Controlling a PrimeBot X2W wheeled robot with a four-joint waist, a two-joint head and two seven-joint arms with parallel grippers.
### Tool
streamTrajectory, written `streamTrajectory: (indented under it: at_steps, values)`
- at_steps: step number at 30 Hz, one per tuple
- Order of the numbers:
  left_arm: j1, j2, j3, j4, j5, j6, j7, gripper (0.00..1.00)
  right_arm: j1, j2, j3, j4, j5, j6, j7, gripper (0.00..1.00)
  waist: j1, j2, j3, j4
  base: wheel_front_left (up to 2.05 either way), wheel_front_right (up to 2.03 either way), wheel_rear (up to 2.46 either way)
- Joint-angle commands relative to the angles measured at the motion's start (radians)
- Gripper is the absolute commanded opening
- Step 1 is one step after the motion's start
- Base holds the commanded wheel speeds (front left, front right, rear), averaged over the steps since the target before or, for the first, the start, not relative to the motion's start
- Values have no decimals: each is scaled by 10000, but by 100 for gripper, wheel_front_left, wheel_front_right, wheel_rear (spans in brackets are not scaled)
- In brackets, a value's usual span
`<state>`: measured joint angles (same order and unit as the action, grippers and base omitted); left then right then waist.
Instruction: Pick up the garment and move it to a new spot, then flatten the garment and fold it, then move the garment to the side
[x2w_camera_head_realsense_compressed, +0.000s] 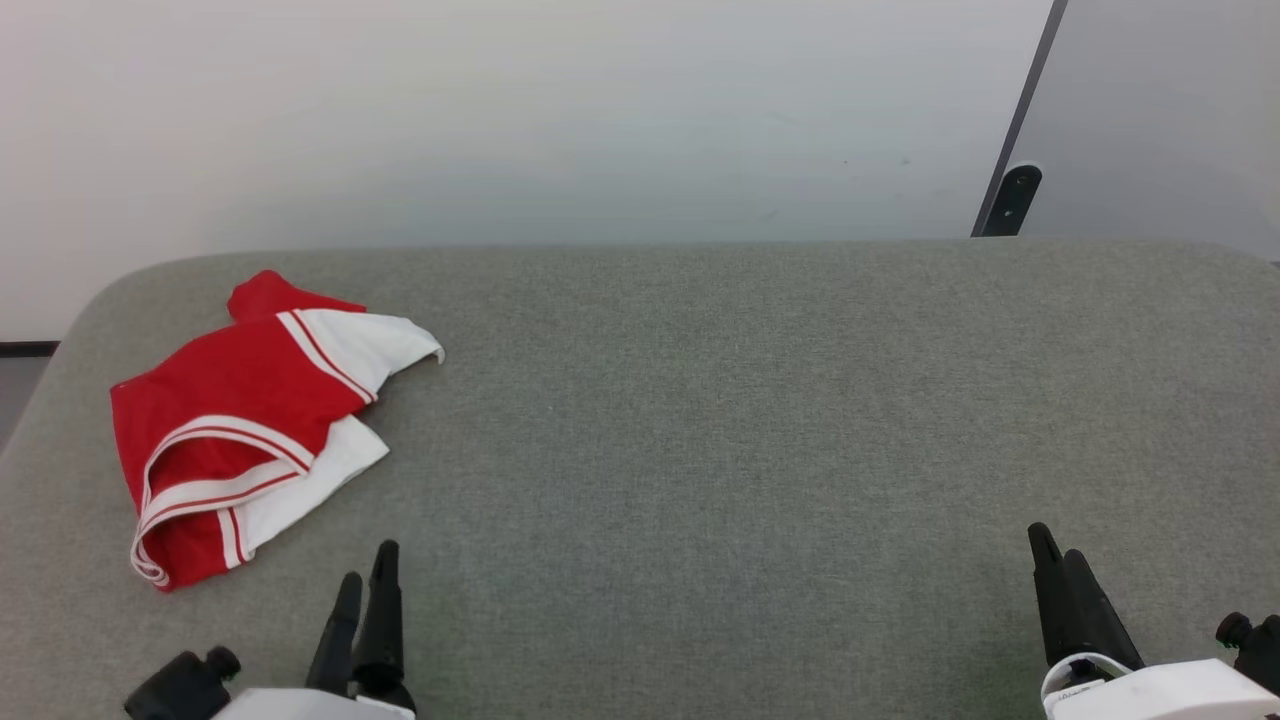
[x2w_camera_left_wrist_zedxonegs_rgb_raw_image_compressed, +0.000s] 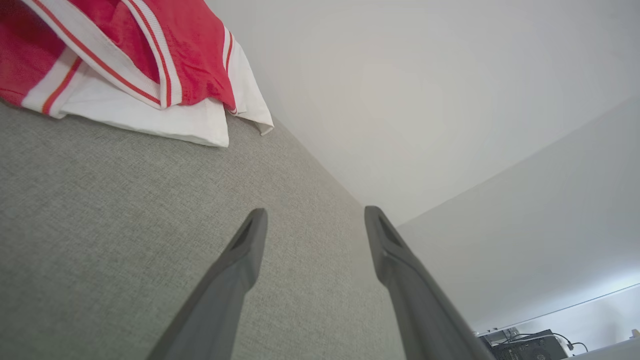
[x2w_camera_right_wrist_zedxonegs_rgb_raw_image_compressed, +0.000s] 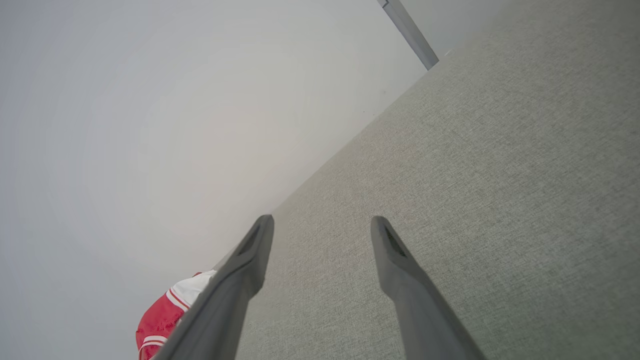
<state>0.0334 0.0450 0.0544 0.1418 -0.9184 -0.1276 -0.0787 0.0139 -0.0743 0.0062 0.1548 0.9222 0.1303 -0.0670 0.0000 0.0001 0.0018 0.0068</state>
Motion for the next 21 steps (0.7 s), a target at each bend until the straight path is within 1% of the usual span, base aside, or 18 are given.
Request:
streamTrajectory:
  at_steps: [1,11,21]
  values:
    - [27,48,-29,-168,403,-25,-81,100,47,-52,28,-173,-351,3,-101,100,0,-1,0,0,0,0,0]
    - [237,53,-139,-306,1927,-23,-389,100,243,-10,118,-343,-1938,3,-335,100,0,-1,-11,3,0,0,0]
    - [414,58,-199,-477,3044,-26,-670,100,405,64,176,-505,-2921,4,-602,100,0,-1,-21,16,0,0,0]
